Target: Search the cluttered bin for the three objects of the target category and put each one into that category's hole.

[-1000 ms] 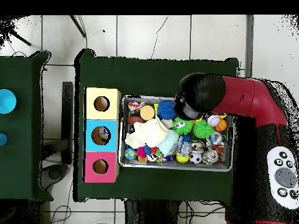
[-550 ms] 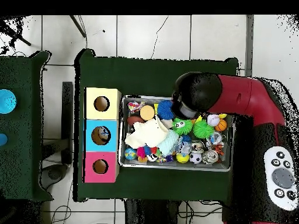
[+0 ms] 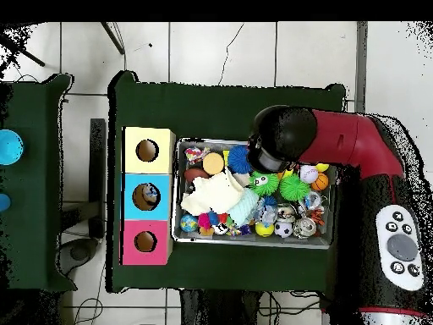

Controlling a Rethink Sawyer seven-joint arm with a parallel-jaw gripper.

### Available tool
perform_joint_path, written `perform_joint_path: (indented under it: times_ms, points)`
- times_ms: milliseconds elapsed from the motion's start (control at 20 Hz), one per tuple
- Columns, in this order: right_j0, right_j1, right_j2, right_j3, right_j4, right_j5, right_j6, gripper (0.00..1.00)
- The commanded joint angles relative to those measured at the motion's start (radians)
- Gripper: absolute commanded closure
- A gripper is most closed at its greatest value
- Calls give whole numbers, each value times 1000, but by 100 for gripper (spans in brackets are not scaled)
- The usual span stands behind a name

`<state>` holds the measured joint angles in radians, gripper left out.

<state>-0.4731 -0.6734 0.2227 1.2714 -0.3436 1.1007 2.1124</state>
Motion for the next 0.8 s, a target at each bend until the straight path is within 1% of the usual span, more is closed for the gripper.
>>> perform_joint_path:
  times_ms: [50,250,450,550,700,800]
  points:
    - [-1,104,64,23,-21,-44,-112,0]
    - [22,132,57,16,-48,-108,-84,0]
    - [40,149,54,-8,-56,-99,-86,0]
    - [52,163,55,-36,-64,-67,-105,0]
    - [74,189,59,-97,-74,22,-141,0]
    - [85,198,61,-121,-77,59,-160,0]
